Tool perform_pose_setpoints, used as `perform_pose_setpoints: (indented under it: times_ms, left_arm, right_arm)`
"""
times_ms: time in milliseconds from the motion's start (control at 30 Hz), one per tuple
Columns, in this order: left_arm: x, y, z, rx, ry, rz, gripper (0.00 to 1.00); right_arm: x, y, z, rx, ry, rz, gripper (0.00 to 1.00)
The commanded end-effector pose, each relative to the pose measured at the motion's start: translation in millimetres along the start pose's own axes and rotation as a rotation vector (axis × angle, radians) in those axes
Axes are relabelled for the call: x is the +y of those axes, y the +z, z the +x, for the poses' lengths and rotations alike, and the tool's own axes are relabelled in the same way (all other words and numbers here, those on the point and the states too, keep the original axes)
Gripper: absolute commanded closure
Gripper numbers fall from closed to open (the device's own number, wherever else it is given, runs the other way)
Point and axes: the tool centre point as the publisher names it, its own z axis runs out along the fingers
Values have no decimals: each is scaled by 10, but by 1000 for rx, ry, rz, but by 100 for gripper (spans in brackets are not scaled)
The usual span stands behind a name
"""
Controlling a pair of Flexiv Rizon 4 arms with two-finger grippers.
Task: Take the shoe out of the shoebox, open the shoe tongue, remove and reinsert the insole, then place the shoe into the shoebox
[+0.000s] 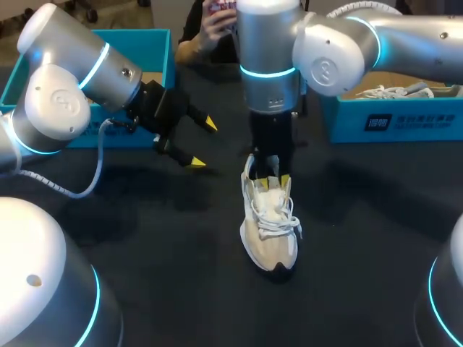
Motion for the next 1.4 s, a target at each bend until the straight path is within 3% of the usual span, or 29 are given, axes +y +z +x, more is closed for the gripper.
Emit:
perform_pose_setpoints:
  times_ms: [33,133,167,233,267,367,500,967,1067,1167,1400]
  left_arm:
    - [-3,-1,3,0,0,-3,0]
    - [-3,-1,3,0,0,-3,0]
    - [-3,-1,3,0,0,-3,0]
    - [-3,-1,3,0,0,-3,0]
    - [-3,-1,3,0,0,-3,0]
    - [-3,-1,3,0,0,-3,0]
    - [-3,-1,3,0,0,-3,0]
    - [-3,-1,3,0,0,-3,0]
    - [-3,-1,3,0,0,-3,0]
    - [-3,-1,3,0,0,-3,0]
    - [-3,-1,3,0,0,-3,0]
  right_arm:
    - [-118,-367,-40,-61,-118,-134,56]
    - [-62,-506,-28,-102,-239,-173,49]
    - [-37,-555,-18,-103,-281,-193,36]
    - [10,-616,-7,-158,-368,-212,35]
    - [38,-646,7,-185,-418,-213,30]
    - [137,-703,33,-245,-554,-211,0]
    - [255,-788,91,-290,-673,-221,0]
    - [269,-803,91,-277,-666,-233,0]
    - [318,-739,102,-312,-785,-307,0]
    - [397,-685,92,-295,-845,-324,0]
    - [627,-548,14,-271,-885,-301,0]
